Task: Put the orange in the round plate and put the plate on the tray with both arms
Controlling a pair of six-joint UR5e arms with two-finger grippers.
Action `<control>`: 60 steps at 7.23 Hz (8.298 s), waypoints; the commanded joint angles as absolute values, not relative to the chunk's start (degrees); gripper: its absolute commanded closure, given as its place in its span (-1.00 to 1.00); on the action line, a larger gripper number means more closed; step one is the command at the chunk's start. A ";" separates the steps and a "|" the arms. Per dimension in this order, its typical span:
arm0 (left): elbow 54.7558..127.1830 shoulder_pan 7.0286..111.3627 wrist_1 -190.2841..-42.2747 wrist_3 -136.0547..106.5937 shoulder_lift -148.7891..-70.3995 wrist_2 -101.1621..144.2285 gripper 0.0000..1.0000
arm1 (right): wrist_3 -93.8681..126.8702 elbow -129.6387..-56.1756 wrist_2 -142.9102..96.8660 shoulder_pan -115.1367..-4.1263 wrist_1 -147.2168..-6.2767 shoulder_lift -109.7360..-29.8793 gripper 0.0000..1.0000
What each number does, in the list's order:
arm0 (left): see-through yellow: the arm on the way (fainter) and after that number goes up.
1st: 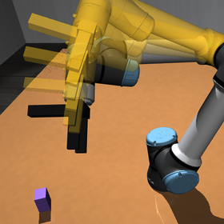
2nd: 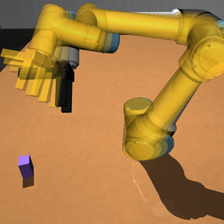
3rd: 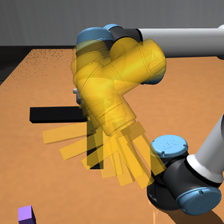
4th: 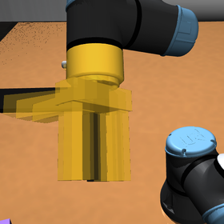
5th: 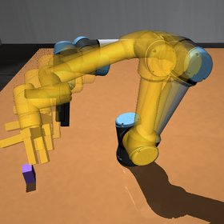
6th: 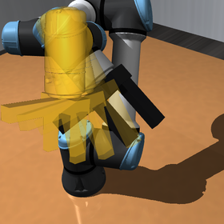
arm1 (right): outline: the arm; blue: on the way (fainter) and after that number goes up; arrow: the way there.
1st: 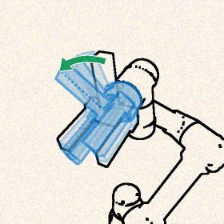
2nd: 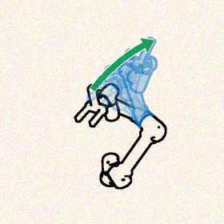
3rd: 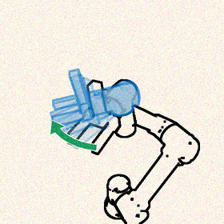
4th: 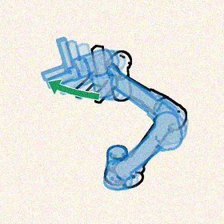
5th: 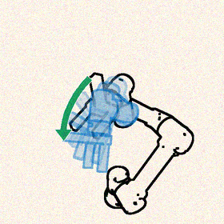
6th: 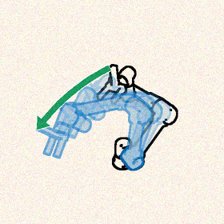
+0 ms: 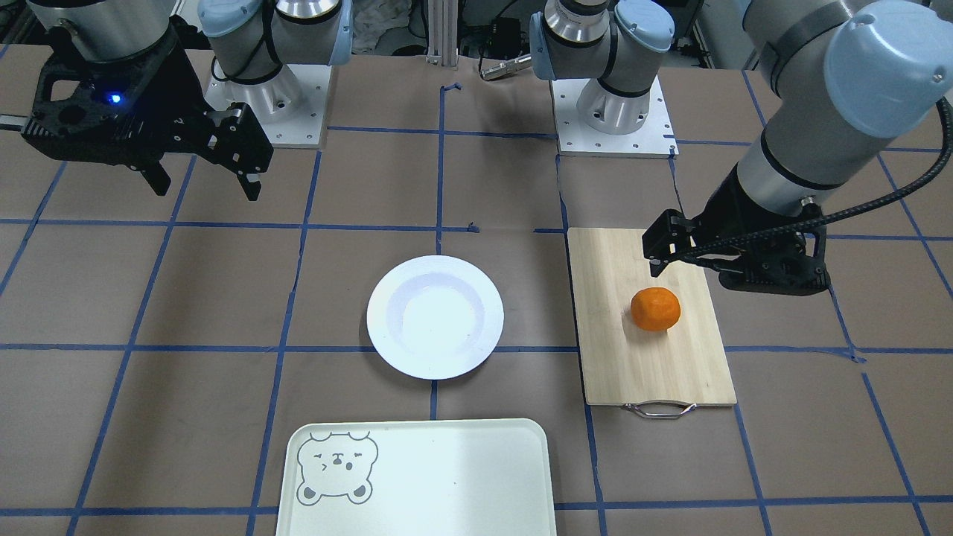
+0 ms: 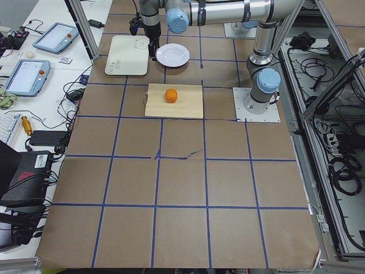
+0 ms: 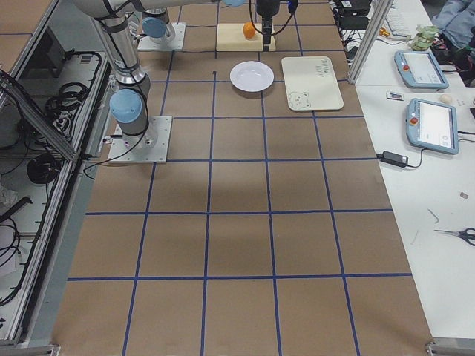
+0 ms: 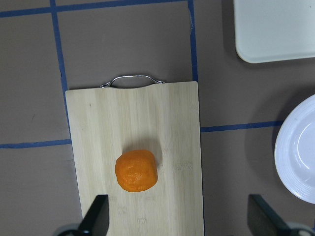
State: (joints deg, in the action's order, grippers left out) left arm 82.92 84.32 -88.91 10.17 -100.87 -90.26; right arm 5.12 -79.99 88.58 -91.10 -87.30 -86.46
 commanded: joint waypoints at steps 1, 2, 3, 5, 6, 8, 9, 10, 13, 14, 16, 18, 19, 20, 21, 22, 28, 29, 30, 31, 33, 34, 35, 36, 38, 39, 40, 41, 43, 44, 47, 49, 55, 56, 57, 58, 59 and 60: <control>83.50 84.37 -88.94 10.20 -100.81 -90.26 -1.00 | 4.75 -80.07 88.42 -91.14 -87.62 -86.48 -1.00; 83.76 84.37 -89.03 10.37 -100.90 -90.26 -1.00 | 4.40 -79.89 88.42 -91.14 -87.80 -85.88 -1.00; 84.02 84.37 -88.86 11.33 -100.81 -90.26 -1.00 | 4.31 -79.63 88.33 -91.14 -87.72 -86.39 -1.00; 83.94 84.46 -88.86 11.51 -100.81 -90.44 -1.00 | 4.57 -80.07 88.16 -91.14 -87.80 -86.22 -1.00; 84.02 84.38 -88.77 11.51 -100.81 -90.53 -1.00 | 4.31 -80.16 88.33 -91.06 -87.80 -86.13 -1.00; 82.97 84.11 -88.77 11.34 -100.03 -90.61 -1.00 | 4.48 -80.33 88.24 -91.14 -87.80 -86.31 -1.00; 83.14 83.76 -88.77 11.34 -99.15 -90.62 -1.00 | 4.48 -80.33 88.33 -91.14 -87.80 -86.40 -1.00; 83.23 83.59 -88.77 10.99 -98.79 -90.62 -1.00 | 4.31 -80.33 88.42 -91.14 -87.80 -86.40 -1.00; 89.88 79.04 -87.81 10.81 -100.19 -90.35 -1.00 | 4.40 -80.33 88.42 -91.14 -87.80 -86.40 -1.00; 94.09 77.27 -84.32 10.90 -101.24 -90.35 -1.00 | 4.39 -80.33 88.42 -91.14 -87.72 -86.40 -1.00; 100.78 75.94 -76.13 10.28 -103.43 -90.09 -1.00 | 4.31 -80.42 88.42 -91.14 -87.72 -86.40 -1.00; 103.53 75.94 -75.06 6.02 -105.46 -89.48 -1.00 | 4.39 -80.42 88.33 -91.14 -87.80 -86.48 -1.00; 104.14 75.94 -72.97 4.76 -107.12 -89.65 -1.00 | 4.31 -80.42 88.42 -91.14 -87.80 -86.40 -1.00; 104.85 75.94 -72.60 4.40 -109.05 -89.74 -1.00 | 4.22 -80.42 88.42 -91.14 -87.72 -86.40 -1.00; 104.94 75.94 -71.90 4.57 -110.90 -90.17 -1.00 | 4.22 -80.42 88.42 -91.14 -87.80 -86.48 -1.00; 105.03 75.94 -68.33 4.40 -112.14 -89.74 -1.00 | 4.22 -80.42 88.42 -91.14 -87.72 -86.40 -1.00; 93.99 81.35 -74.42 -9.96 -111.53 -86.25 1.00 | 4.30 -80.51 88.42 -91.14 -87.71 -86.40 -1.00; 92.13 86.26 -74.70 -18.37 -111.53 -83.09 1.00 | 4.13 -80.51 88.42 -91.14 -87.71 -86.40 -1.00; 91.85 90.75 -72.97 -25.33 -112.40 -80.01 1.00 | 4.30 -80.51 88.42 -91.14 -87.71 -86.40 -1.00; 92.28 93.75 -69.64 -28.79 -112.59 -77.63 1.00 | 4.13 -80.51 88.42 -91.14 -87.71 -86.40 -1.00; 93.16 99.55 -67.60 -35.48 -113.38 -74.01 1.00 | 4.13 -80.59 88.42 -91.14 -87.71 -86.31 -1.00; 94.30 101.76 -66.02 -36.73 -114.42 -73.92 1.00 | 4.13 -80.60 88.42 -91.14 -87.71 -86.40 -1.00; 95.26 102.56 -62.26 -38.48 -115.39 -71.57 1.00 | 4.22 -80.60 88.42 -91.14 -87.71 -86.31 -1.00; 96.58 103.09 -61.70 -38.67 -116.01 -71.63 0.53 | 4.13 -80.51 88.50 -91.14 -87.71 -86.31 -1.00; 96.77 104.23 -61.61 -38.76 -115.58 -74.42 -1.00 | 4.13 -80.77 88.33 -91.14 -86.84 -85.87 -1.00; 96.59 104.50 -61.44 -38.93 -114.71 -74.97 -1.00 | 4.13 -80.86 88.94 -91.06 -87.79 -85.61 -1.00; 95.98 103.98 -62.22 -37.89 -113.31 -75.23 -1.00 | 4.48 -80.86 88.42 -90.88 -89.63 -85.43 -1.00; 93.54 102.23 -63.36 -34.75 -112.42 -80.19 -1.00 | 4.48 -80.95 88.42 -90.18 -94.35 -84.39 -1.00; 87.91 93.31 -73.35 -20.55 -110.75 -90.83 -1.00 | 4.40 -81.03 88.33 -89.91 -94.92 -81.48 -1.00; 86.93 89.60 -74.00 -13.52 -110.39 -91.31 -1.00 | 4.39 -82.17 87.98 -89.91 -95.44 -80.34 -1.00; 86.48 87.28 -75.67 -10.90 -107.94 -94.66 -1.00 | 4.49 -99.24 72.80 -90.17 -112.76 -79.01 -1.00; 87.10 87.19 -75.76 -10.11 -106.62 -94.66 -1.00 | 4.57 -116.29 64.98 -90.26 -132.88 -78.66 -1.00; 87.63 87.10 -77.61 -6.94 -105.12 -94.75 -1.00 | 8.16 -121.55 56.70 -90.97 -147.65 -70.31 -1.00; 87.63 87.10 -77.61 -6.94 -105.12 -94.75 -1.00 | 8.43 -121.47 55.04 -90.97 -148.00 -69.09 -0.99; 87.63 87.10 -77.52 -6.94 -105.12 -94.57 -1.00 | 8.52 -121.38 55.28 -91.05 -150.79 -67.17 -1.00; 87.63 87.10 -77.52 -6.94 -105.12 -94.74 -1.00 | 8.53 -121.46 55.11 -91.05 -151.34 -66.71 -1.00; 87.71 87.10 -77.52 -6.94 -105.12 -94.66 -1.00 | 8.61 -121.29 55.11 -91.14 -151.35 -66.88 -0.99; 87.71 87.10 -77.52 -6.94 -105.12 -94.66 -1.00 | 8.61 -121.29 55.11 -91.84 -151.35 -66.62 -0.87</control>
State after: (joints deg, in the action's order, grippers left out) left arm 87.69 87.10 -77.52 -6.94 -105.12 -94.68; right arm 8.57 -121.34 55.15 -91.28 -151.15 -66.92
